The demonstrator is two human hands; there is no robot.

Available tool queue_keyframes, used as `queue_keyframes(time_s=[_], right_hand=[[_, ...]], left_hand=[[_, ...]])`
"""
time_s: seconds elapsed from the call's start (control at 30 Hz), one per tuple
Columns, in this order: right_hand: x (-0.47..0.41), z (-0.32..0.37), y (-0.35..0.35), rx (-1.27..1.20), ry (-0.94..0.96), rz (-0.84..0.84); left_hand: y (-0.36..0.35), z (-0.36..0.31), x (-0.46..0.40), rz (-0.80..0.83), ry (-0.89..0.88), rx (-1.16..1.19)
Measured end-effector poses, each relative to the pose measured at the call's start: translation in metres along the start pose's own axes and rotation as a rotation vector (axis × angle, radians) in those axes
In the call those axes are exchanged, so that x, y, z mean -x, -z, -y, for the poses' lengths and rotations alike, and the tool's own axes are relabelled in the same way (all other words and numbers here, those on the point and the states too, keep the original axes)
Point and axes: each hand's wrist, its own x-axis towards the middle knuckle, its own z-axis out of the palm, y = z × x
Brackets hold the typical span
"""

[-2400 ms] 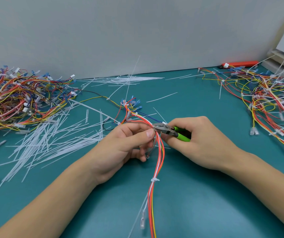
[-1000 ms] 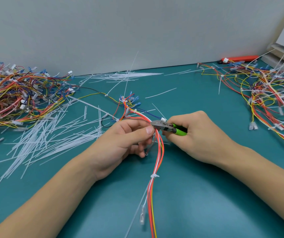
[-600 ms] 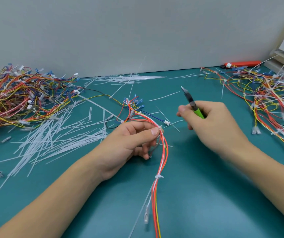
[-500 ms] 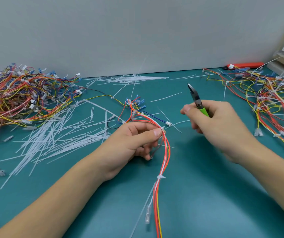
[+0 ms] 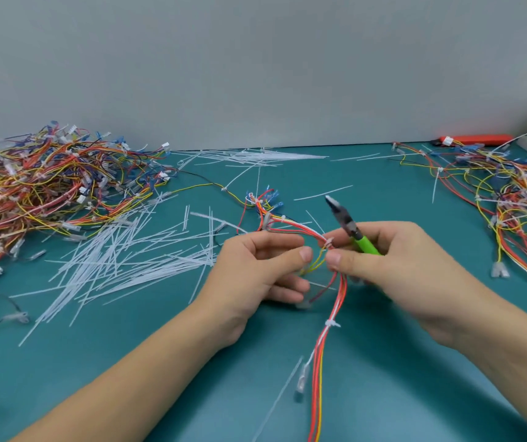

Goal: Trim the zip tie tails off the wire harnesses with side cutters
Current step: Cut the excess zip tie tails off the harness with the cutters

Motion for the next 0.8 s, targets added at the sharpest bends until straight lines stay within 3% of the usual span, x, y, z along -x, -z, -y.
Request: queue_keyframes(time_s=[0.17,0.37,0.63,0.8], right_hand=[[-0.003,0.003,0.011,-0.108,-0.112,-0.090],[-0.004,0.008,0.018,-0.189,-0.195,-0.111],[-0.002,0.008,0.013,-0.094,-0.142,-0.076],[0.000,0.006,0.007,-0.022,-0.090,-0.035]], left_hand=[[0.007,-0.008,-0.001,-0.038,0.058,0.170],[0.016,-0.015,-0.005,-0.089,-0.047,0.306],[0.019,-0.014,-0.006,-0.135,-0.203,0.241],[0.021,-0.015,-0.007,-0.148,-0.210,0.185]])
